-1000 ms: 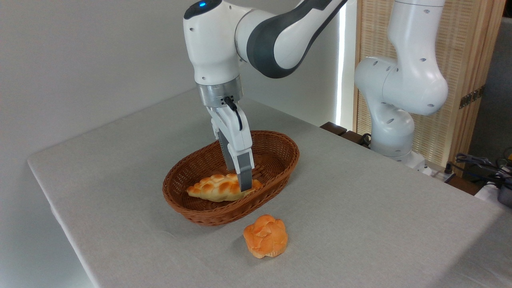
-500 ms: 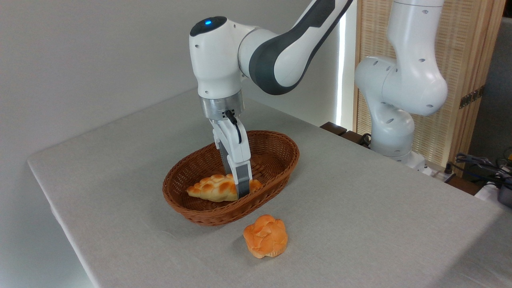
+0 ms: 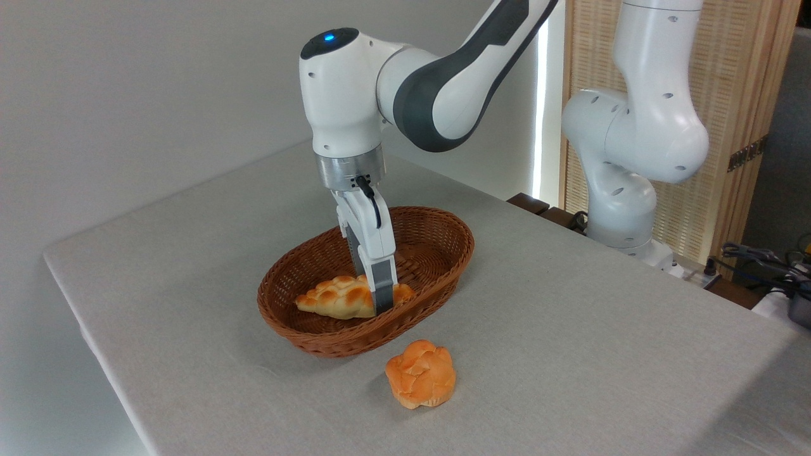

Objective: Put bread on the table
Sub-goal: 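Close the gripper on the braided bread roll in the basket, then lift the braided roll up out of the wicker basket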

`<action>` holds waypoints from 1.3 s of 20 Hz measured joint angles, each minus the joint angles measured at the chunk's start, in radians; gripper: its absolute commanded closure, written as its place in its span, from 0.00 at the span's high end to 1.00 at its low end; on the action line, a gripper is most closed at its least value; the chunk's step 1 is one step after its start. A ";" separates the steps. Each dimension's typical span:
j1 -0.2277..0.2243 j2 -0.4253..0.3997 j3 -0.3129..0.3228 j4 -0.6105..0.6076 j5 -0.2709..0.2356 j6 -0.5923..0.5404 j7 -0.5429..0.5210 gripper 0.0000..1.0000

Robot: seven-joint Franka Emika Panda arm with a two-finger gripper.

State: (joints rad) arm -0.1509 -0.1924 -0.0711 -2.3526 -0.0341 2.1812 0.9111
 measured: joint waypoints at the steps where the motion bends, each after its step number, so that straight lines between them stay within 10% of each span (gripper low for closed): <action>1: 0.000 0.000 0.000 0.000 0.000 0.000 0.000 0.37; 14: -0.003 -0.007 0.001 0.012 -0.002 -0.013 -0.001 0.38; 22: 0.000 -0.034 0.024 0.154 -0.041 -0.259 -0.020 0.39; 26: 0.005 -0.088 0.153 0.245 -0.040 -0.399 -0.019 0.42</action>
State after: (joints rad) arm -0.1454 -0.2804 0.0817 -2.1080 -0.0740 1.7817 0.8924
